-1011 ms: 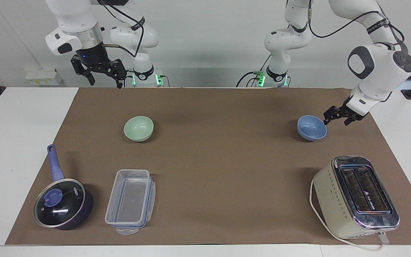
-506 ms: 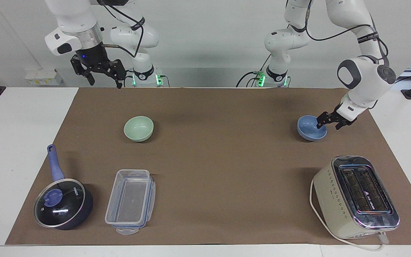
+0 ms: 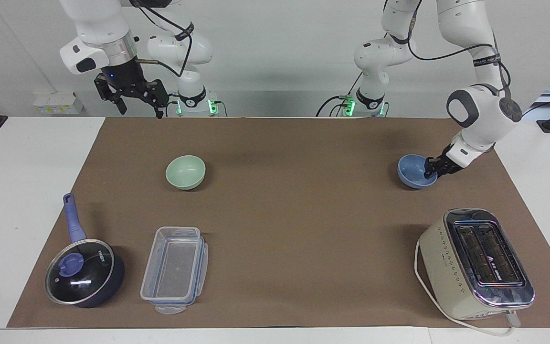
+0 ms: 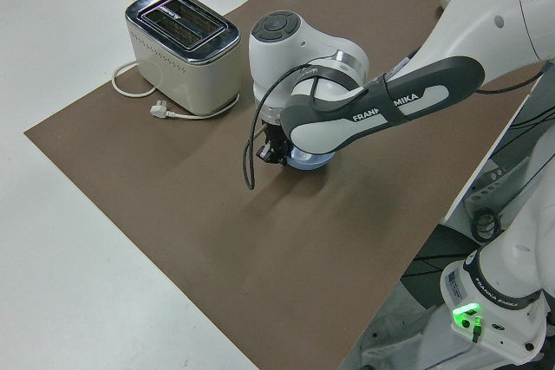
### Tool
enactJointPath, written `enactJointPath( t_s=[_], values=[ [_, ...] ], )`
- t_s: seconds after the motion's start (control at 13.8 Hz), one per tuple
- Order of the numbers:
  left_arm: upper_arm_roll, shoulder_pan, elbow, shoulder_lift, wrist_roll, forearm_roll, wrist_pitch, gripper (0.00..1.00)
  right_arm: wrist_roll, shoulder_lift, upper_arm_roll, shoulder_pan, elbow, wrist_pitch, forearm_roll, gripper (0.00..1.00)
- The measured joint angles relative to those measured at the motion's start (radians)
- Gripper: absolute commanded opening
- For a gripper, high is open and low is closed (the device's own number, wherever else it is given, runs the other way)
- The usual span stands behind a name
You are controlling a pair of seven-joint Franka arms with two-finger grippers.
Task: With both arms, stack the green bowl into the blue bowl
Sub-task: 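Reach the left gripper down to the blue bowl rim and grasp it, then slide the blue bowl with the left gripper toward the table center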
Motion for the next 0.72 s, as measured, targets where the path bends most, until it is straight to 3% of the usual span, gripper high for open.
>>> enactJointPath(
  t_s=[0.22,0.72],
  values=[
    [0.0,0.0,0.038,0.006,0.0,-0.027,-0.056,0.0,0.0,0.0,0.0,-0.001,0.0,0.0,0.0,1.0],
    [-0.002,0.001,0.249,0.008,-0.003,-0.07,-0.318,0.0,0.0,0.0,0.0,-0.007,-0.001,0.0,0.0,1.0]
  ],
)
